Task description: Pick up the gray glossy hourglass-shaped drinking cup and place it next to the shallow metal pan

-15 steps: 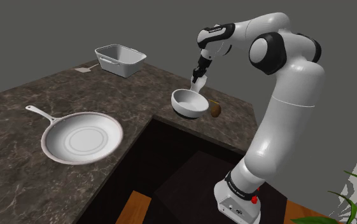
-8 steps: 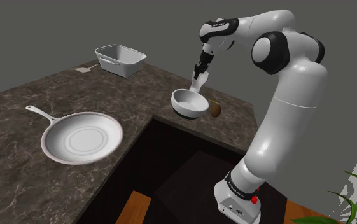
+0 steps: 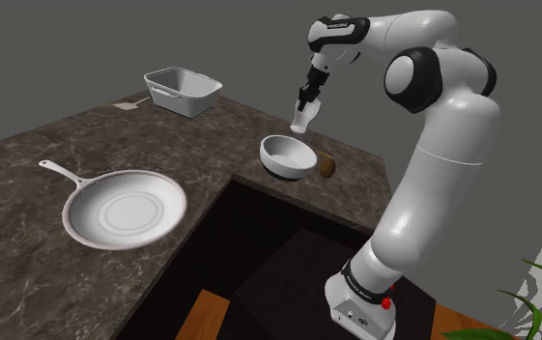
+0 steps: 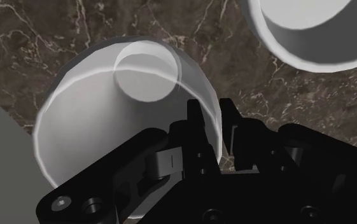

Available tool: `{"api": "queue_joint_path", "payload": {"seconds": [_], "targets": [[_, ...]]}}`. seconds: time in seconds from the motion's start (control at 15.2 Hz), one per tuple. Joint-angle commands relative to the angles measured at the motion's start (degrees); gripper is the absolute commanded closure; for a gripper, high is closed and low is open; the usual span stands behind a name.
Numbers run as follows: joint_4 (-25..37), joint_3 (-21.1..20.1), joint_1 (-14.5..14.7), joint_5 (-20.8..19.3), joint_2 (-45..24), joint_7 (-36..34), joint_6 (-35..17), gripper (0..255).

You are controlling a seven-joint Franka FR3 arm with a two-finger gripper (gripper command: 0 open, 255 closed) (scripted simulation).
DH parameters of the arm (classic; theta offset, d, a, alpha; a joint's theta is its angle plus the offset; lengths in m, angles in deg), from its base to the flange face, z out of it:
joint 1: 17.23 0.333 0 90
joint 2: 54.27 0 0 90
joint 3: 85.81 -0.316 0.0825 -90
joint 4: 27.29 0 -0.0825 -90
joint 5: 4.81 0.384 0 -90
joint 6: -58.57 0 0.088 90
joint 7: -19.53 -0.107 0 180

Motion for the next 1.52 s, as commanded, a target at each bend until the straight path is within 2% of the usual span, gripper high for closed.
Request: {"api": "queue_joint_path", "payload": {"seconds": [0.0,0.79,1.45], "targets": [[1.4,0.1,-0.1,-0.1,0.1,-0.2,1.5,255],[11.5,0.4,-1.0,-0.1,-0.5,-1.1,11.0,255],[23.0,0.6,-2.8,1.2,-3.2,-1.5,20.0,255]]}}
